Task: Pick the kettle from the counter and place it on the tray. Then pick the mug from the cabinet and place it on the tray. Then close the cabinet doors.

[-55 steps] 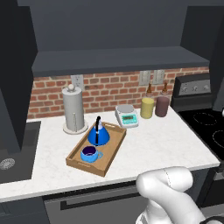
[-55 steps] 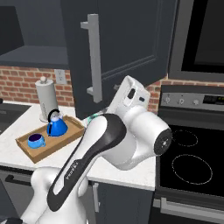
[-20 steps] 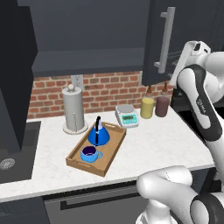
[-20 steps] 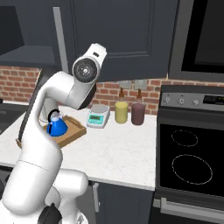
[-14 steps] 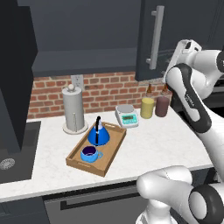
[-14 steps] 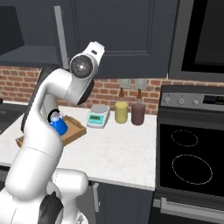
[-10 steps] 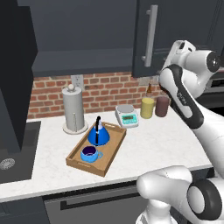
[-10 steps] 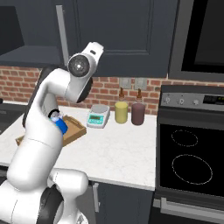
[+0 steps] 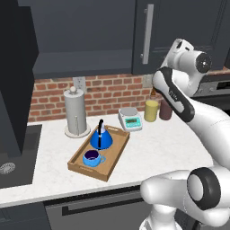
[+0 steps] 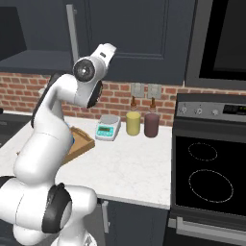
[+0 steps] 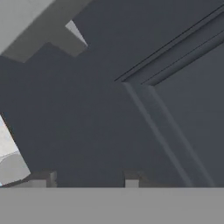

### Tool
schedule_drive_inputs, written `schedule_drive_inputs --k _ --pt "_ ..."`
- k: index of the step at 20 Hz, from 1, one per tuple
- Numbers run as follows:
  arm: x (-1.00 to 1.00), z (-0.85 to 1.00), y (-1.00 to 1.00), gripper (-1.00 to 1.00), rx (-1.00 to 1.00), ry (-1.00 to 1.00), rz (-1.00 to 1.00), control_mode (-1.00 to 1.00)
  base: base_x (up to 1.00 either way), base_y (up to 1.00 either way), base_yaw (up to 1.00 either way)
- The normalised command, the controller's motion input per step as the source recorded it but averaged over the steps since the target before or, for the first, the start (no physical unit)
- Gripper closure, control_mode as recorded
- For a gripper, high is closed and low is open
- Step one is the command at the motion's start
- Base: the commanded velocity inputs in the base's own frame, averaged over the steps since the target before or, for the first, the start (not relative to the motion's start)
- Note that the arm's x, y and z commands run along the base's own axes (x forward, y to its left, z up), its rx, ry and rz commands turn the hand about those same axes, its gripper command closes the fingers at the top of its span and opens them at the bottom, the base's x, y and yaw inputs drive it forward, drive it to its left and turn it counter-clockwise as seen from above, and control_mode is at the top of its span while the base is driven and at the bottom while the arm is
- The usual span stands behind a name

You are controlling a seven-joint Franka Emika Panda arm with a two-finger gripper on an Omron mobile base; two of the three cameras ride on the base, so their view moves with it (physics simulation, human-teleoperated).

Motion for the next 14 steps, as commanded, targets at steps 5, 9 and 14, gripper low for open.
schedule_drive_inputs --k 5,9,14 --pt "0.49 -0.27 0.0 -1.0 0.0 0.0 -0.07 -1.0 0.0 0.0 0.0" --pt "-0.07 -0.58 0.0 -1.0 0.0 -0.01 -0.01 -1.0 0.0 0.0 0.0" --pt "-0.27 -0.67 0.0 -1.0 0.0 0.0 0.0 -1.0 0.0 0.0 0.0"
